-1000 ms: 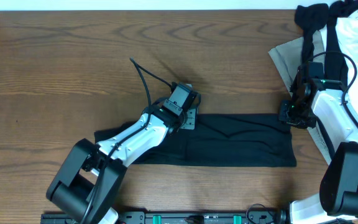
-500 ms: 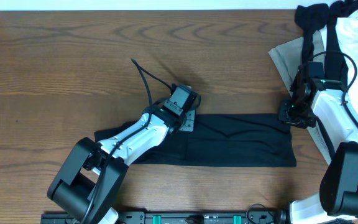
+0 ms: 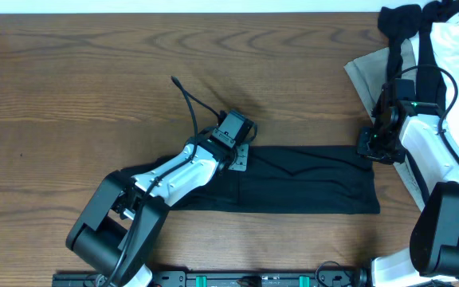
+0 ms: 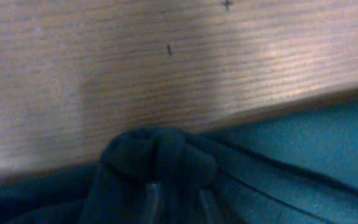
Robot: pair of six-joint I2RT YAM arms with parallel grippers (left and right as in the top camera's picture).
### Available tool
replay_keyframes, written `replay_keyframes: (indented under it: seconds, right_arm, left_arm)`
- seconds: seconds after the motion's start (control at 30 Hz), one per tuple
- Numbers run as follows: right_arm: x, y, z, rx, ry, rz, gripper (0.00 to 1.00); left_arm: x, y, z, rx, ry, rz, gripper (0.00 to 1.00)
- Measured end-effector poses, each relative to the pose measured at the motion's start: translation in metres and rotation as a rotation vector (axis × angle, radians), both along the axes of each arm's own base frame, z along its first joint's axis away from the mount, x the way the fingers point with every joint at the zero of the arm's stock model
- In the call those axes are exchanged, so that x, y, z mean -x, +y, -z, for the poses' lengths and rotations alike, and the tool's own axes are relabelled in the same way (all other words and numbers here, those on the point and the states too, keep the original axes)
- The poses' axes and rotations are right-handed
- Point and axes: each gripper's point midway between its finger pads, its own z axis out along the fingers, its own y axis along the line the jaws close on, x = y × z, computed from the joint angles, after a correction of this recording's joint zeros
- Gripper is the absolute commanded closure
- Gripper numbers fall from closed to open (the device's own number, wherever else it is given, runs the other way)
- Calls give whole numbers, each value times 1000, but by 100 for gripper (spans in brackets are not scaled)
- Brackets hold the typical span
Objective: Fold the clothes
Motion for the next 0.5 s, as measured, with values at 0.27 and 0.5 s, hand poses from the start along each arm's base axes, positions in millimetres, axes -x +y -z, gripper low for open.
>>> replay_keyframes:
  seconds: [0.27,0.5]
  right_arm:
    - [0,0,0,0,0,0,73]
    - [0,0,0,0,0,0,73]
  left_arm:
    - [2,1,-3,-4,0,7,94]
    - [7,5,-49,37,-55,6,94]
